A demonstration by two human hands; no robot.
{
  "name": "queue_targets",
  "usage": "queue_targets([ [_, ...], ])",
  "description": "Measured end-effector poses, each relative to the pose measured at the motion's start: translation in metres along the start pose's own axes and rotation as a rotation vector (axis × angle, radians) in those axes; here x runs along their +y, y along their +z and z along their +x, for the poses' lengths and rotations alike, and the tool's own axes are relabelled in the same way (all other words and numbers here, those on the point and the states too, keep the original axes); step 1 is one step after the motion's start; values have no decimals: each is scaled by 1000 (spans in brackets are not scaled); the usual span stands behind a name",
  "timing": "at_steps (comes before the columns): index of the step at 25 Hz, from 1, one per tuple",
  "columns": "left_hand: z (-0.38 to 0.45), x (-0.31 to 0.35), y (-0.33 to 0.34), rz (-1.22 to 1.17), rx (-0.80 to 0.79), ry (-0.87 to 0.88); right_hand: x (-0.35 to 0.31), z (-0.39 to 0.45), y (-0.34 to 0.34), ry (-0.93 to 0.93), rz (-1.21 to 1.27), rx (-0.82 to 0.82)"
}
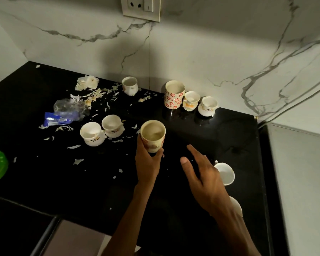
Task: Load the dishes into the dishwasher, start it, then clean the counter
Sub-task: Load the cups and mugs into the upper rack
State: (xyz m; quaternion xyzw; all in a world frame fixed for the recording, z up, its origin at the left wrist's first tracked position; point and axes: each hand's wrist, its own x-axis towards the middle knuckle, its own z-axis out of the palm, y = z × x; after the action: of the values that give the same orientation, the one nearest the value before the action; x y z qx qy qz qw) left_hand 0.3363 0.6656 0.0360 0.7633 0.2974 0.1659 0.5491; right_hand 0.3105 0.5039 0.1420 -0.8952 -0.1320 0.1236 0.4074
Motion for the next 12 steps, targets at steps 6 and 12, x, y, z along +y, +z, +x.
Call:
queue_targets([
  [6,23,-11,3,-82,-45,55,3,45,16,-18,22,11],
  [12,26,-7,-15,-120,-65,65,-1,164,16,-62,-120,192],
])
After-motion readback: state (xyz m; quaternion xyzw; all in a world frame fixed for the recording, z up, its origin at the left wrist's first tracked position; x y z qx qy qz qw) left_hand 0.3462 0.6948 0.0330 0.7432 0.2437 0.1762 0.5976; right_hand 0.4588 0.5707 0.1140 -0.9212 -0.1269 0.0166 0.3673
